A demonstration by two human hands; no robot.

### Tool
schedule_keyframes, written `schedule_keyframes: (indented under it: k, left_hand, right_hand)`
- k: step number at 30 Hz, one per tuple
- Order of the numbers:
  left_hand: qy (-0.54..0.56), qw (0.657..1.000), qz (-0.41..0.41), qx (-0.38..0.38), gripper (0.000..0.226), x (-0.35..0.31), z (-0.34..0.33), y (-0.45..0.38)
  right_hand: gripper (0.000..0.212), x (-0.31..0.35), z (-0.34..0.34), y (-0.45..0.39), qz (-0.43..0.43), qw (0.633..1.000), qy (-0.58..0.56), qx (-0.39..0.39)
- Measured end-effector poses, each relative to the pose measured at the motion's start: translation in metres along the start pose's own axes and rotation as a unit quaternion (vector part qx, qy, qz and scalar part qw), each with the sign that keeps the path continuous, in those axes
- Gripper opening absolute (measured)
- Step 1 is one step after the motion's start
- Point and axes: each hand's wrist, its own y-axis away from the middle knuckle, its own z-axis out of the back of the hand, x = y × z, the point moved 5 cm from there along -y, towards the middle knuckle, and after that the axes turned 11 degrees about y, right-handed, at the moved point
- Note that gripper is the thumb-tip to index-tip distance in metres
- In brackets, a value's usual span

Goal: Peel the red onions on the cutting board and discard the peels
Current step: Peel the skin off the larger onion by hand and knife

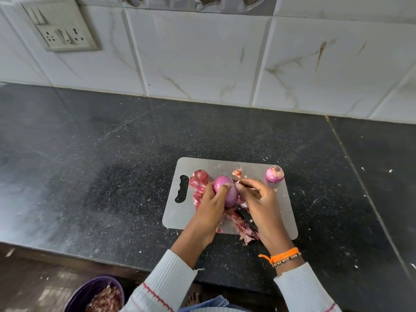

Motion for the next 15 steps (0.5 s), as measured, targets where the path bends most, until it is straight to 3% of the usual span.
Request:
schedule_keyframes:
  k: [6, 10, 15]
  left_hand:
    - [-0.010, 1.000, 0.011, -0.008, 0.027, 0.002, -0.002, -0.001]
    - [-0.020, 1.000, 0.004, 0.007, 0.034, 0.003, -0.003, -0.001]
    - [-0.046, 0.999, -0.006, 0.023, 0.025, 0.000, -0.006, -0.003]
  right_hand:
    - [0.014, 0.014, 0.004, 0.003, 0.137, 0.963, 0.209, -0.101]
    - [0.011, 0.016, 0.003, 0.000, 0.132, 0.964, 0.209, -0.101]
    - [0.009, 0.001, 0.022, -0.005, 0.068, 0.973, 0.187, -0.119]
